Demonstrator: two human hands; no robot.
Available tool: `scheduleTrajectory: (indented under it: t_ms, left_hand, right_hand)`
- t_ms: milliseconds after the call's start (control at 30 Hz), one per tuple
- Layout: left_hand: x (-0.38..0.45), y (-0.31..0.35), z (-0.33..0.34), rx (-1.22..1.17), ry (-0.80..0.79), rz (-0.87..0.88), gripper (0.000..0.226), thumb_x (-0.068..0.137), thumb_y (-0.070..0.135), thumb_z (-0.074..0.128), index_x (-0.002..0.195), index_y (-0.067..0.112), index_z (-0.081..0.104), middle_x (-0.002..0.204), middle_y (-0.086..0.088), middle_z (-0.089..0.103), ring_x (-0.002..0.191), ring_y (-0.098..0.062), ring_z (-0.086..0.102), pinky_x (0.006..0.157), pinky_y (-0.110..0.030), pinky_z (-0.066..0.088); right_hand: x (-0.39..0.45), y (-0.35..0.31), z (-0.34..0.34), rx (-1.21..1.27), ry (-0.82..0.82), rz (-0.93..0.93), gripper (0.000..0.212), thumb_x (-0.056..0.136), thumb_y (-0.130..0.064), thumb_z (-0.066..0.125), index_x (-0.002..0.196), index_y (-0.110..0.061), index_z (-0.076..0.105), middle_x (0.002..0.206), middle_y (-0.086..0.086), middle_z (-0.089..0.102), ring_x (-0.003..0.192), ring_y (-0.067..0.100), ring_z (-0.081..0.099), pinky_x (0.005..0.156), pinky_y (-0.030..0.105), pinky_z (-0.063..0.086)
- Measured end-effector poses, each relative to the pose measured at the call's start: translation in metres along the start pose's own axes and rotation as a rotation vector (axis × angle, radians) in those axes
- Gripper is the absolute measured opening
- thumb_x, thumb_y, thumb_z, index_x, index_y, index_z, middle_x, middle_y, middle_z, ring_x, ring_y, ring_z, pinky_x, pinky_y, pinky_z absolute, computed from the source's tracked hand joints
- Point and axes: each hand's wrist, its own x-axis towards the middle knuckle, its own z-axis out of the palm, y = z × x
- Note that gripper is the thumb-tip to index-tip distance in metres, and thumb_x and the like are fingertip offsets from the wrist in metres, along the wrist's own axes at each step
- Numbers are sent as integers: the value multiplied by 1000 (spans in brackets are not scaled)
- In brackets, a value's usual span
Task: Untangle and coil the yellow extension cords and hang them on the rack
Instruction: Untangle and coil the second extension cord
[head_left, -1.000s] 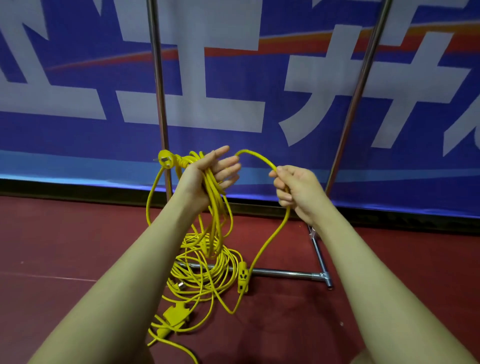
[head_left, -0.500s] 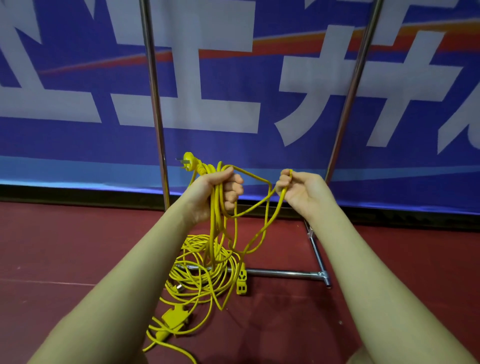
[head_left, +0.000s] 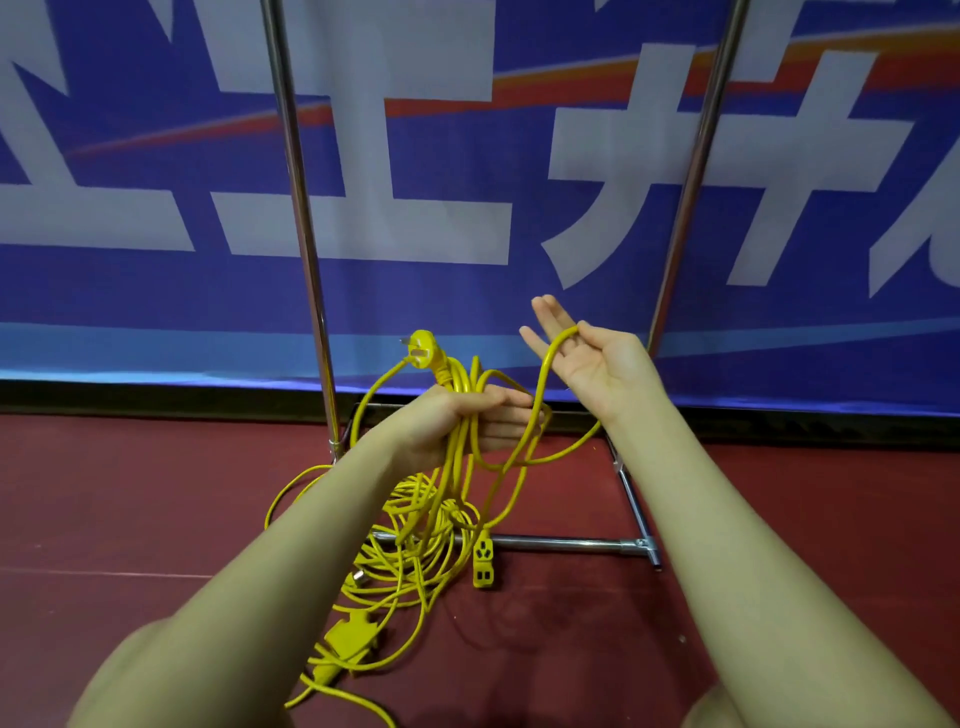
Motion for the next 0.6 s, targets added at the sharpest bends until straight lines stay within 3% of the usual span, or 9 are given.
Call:
scheduleTrajectory:
  t_ms: [133, 267, 333, 433, 500, 600]
  left_hand:
    - [0, -3, 6, 95, -17, 20, 22, 95, 6, 44, 103, 8, 64, 90, -3, 73, 86, -14, 70, 83, -27, 53]
    - [0, -2, 8, 222, -33, 92, 19, 89, -3, 52, 95, 10, 65, 76, 1, 67, 75, -11, 67, 68, -23, 54]
    - [1, 0, 8, 114, -22, 147, 14, 86, -3, 55, 92, 7, 63, 74, -3, 66, 72, -14, 67, 68, -29, 57]
    - [4, 10, 5, -149, 47, 256, 14, 87, -4, 50, 90, 7, 59, 70, -3, 64, 71, -13, 68, 73, -39, 58]
    - [6, 18, 3, -254, 119, 339, 19, 92, -4, 44, 89, 8, 57, 68, 0, 66, 70, -11, 69, 72, -39, 58]
    - [6, 28, -2, -381, 206, 426, 21, 95, -3, 41, 88, 9, 57, 65, 1, 67, 68, -10, 69, 67, -37, 60]
  right_hand:
    - [3, 1, -1, -18, -11, 8, 32, 103, -5, 21, 128, 9, 37, 101, 20, 64, 97, 31, 63, 91, 50, 44]
    - [5, 2, -5, -163, 4, 54, 25, 102, -5, 28, 106, 6, 50, 93, 20, 68, 85, 27, 68, 77, 42, 55]
    - [4, 3, -8, -287, 68, 67, 19, 100, -7, 35, 90, -1, 50, 86, 19, 68, 76, 26, 68, 66, 32, 58]
    - [2, 7, -14, -515, 140, 63, 17, 98, -7, 41, 83, -5, 49, 82, 15, 60, 71, 21, 58, 52, 21, 52]
    - [0, 11, -20, -698, 70, 106, 16, 97, -10, 43, 85, -7, 53, 81, 11, 63, 74, 21, 60, 59, 23, 51]
    - [-6, 22, -26, -1013, -154, 234, 13, 97, -17, 46, 94, -14, 59, 87, 2, 67, 84, 19, 64, 83, 31, 45]
